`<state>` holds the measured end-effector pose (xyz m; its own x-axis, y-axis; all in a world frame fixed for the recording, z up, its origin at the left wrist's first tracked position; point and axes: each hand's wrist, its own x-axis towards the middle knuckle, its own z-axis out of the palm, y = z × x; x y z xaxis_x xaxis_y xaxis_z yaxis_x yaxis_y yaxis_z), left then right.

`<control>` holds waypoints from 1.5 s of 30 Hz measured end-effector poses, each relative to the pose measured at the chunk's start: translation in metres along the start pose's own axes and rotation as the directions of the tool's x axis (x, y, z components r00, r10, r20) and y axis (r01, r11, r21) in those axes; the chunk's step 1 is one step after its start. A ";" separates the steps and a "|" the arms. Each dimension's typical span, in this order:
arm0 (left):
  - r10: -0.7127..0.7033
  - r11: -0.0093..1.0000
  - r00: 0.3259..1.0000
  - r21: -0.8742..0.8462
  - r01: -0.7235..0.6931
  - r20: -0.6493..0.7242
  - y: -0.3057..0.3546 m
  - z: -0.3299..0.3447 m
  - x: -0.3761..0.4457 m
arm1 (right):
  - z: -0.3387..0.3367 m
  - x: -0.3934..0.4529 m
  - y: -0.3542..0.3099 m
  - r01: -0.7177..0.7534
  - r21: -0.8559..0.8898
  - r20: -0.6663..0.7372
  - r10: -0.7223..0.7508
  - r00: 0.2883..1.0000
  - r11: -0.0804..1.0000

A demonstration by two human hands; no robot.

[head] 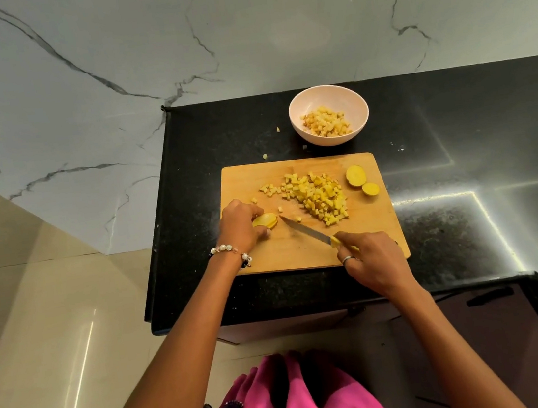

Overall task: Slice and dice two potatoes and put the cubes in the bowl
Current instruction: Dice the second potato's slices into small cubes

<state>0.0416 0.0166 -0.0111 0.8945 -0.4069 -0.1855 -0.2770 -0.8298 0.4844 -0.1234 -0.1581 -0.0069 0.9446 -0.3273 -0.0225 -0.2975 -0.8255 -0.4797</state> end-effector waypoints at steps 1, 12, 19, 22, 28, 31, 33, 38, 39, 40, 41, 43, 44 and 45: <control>0.000 1.000 1.000 -0.001 0.000 -0.002 0.000 0.000 0.000 | 0.000 0.004 -0.002 -0.011 -0.007 -0.034 0.011 0.999 1.000; 0.020 0.999 0.999 0.031 -0.018 -0.042 0.002 0.003 -0.004 | 0.021 0.014 -0.035 -0.034 0.027 -0.064 0.035 0.997 0.999; 0.050 0.997 0.999 0.060 -0.049 -0.022 0.002 0.005 -0.002 | 0.012 0.003 -0.030 -0.036 0.133 -0.144 0.055 0.988 0.990; 0.056 0.997 0.998 0.050 -0.055 -0.015 0.003 0.005 -0.002 | 0.019 -0.002 -0.041 0.008 0.145 -0.127 0.010 0.992 0.989; 0.059 0.998 0.998 0.025 -0.058 -0.016 0.003 0.005 -0.002 | 0.039 -0.006 -0.055 -0.013 0.032 -0.085 0.015 0.996 0.999; 0.063 0.998 0.997 0.025 -0.062 -0.035 0.001 0.005 -0.002 | 0.045 -0.008 -0.057 -0.027 -0.020 -0.063 0.026 0.998 0.999; 0.070 0.997 0.997 0.040 -0.068 -0.045 0.001 0.006 -0.002 | 0.045 -0.008 -0.058 -0.037 -0.020 -0.080 0.036 0.996 0.999; 0.079 0.997 0.995 0.029 -0.077 -0.066 0.001 0.006 -0.002 | 0.042 -0.009 -0.060 -0.016 -0.027 -0.050 0.014 0.999 1.000; 0.069 0.998 0.995 0.009 -0.069 -0.078 0.001 0.007 -0.002 | 0.042 -0.010 -0.062 -0.015 -0.037 -0.032 0.014 0.999 0.999; 0.059 0.998 0.994 -0.013 -0.060 -0.090 0.000 0.009 -0.002 | 0.042 -0.010 -0.063 -0.019 -0.059 -0.019 0.018 1.000 0.998; 0.050 0.998 0.994 -0.027 -0.053 -0.100 0.000 0.010 -0.003 | 0.043 -0.010 -0.064 -0.023 -0.089 -0.011 0.022 1.000 0.996; 0.027 0.998 0.993 -0.051 -0.033 -0.115 0.001 0.011 -0.003 | 0.046 -0.013 -0.067 -0.006 -0.140 -0.010 0.005 1.000 0.990; 0.013 0.998 0.992 -0.067 -0.021 -0.122 0.002 0.011 -0.003 | 0.048 -0.014 -0.070 0.005 -0.158 -0.007 -0.006 1.000 0.987; -0.001 0.997 0.992 -0.083 -0.009 -0.125 0.002 0.011 -0.002 | 0.051 -0.014 -0.074 0.008 -0.171 0.010 -0.007 1.000 0.985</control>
<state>0.0350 0.0116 -0.0193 0.9317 -0.3548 -0.0775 -0.2552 -0.7915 0.5553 -0.1073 -0.0694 -0.0155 0.9479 -0.3174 -0.0278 -0.3090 -0.8945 -0.3231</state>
